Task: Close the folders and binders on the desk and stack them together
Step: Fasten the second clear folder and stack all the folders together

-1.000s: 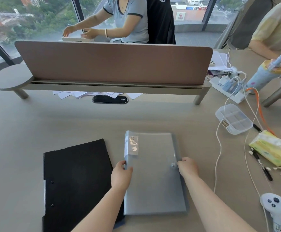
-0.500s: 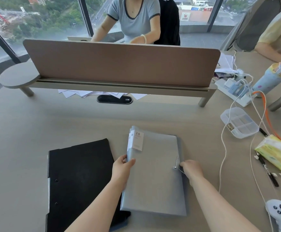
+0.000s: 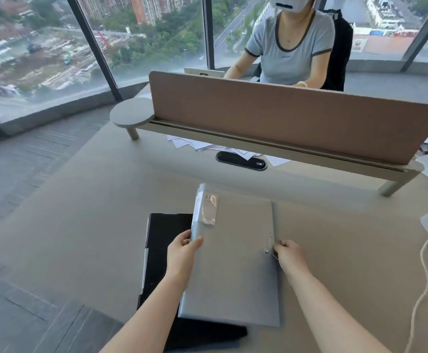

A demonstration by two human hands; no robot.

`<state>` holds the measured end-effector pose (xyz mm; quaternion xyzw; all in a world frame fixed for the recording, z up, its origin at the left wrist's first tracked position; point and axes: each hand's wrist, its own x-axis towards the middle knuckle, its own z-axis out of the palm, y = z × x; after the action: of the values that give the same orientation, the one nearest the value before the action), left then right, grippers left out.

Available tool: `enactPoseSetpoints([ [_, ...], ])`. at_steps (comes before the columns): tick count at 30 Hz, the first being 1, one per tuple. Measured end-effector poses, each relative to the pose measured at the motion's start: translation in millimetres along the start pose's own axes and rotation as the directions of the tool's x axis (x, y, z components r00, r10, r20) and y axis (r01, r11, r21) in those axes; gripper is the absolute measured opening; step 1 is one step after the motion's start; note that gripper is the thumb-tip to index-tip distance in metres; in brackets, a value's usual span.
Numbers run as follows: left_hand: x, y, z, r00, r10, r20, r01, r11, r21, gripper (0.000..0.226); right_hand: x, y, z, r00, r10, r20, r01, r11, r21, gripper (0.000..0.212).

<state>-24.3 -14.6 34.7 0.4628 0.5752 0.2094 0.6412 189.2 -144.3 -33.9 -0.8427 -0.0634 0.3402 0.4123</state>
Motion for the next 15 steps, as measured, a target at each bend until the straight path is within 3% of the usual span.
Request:
enactPoseSetpoints([
  [9, 2.7, -15.8, -69.6, 0.983, 0.046, -0.177, -0.034, 0.997, 0.074, 0.011, -21.5, -12.5, 70.8, 0.983, -0.025, 0.18, 0.039, 0.996, -0.078, 0.011],
  [15, 9.7, -31.9, -88.3, 0.968, 0.057, -0.243, -0.013, 0.984, 0.179, 0.029, -23.0, -4.8, 96.9, 0.979, -0.011, 0.203, 0.045, 0.986, -0.161, 0.022],
])
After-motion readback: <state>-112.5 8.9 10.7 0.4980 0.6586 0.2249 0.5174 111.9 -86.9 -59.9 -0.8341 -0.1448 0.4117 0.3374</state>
